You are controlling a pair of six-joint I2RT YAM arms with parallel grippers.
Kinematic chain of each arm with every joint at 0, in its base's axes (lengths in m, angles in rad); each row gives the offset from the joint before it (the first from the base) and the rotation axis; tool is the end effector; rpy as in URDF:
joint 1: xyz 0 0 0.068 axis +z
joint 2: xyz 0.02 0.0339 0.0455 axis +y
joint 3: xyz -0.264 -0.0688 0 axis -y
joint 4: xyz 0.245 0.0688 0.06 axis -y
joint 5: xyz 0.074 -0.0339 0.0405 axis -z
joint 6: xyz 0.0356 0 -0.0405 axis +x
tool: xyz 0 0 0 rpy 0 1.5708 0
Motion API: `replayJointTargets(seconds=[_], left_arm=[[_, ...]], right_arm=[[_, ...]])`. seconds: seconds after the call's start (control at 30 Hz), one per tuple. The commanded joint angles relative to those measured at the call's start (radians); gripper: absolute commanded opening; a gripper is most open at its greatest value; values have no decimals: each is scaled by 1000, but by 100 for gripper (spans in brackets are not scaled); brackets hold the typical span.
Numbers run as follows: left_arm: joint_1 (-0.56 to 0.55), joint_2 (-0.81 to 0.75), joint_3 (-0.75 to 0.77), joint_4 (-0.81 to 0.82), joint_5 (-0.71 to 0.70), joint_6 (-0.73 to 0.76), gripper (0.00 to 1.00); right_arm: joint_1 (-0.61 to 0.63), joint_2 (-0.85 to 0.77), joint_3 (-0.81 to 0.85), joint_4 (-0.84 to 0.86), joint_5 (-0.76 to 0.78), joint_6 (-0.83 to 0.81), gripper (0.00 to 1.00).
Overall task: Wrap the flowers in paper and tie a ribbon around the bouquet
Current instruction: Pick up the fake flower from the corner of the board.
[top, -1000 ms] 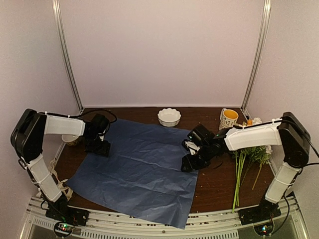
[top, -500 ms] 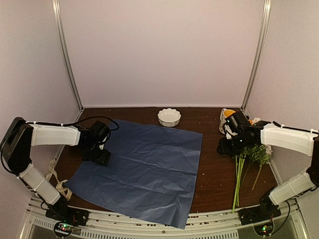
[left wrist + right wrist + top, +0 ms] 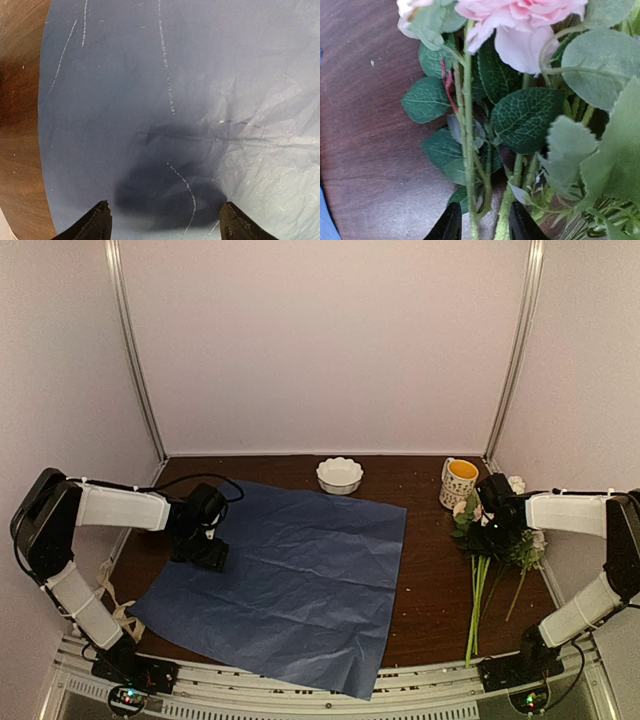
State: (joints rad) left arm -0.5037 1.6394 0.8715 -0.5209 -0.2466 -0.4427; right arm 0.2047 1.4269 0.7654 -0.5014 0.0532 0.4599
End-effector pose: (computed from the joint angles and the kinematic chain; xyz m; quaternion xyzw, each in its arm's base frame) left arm 0.2549 -0.1305 0.1456 0.0127 0.9826 0.0448 0.1796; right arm 0.2508 0.0501 0.1711 0.1299 0.9703 0.0414 0.1999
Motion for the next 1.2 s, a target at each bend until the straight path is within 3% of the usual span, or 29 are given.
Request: replayJointTargets(seconds=[0.0,0.2,0.47,0.73,1.17], left_arm=[[7,72,-6,9,-29,23,79],[14,6,17,14,-40,74,80],[14,-157,94,-53,-36,164,86],[14,-257,257,-184,36,191,90],[9,-223,400,-184,134,301,89]], right_arm=[[-7,38,-4,34,-4,-21,28],[-5,26,-11,17,18,-34,23],[45,-79,-3,-51,69,-35,26],[53,2,7,-34,-45,-7,27],[51,77,6,-60,-33,-6,31]])
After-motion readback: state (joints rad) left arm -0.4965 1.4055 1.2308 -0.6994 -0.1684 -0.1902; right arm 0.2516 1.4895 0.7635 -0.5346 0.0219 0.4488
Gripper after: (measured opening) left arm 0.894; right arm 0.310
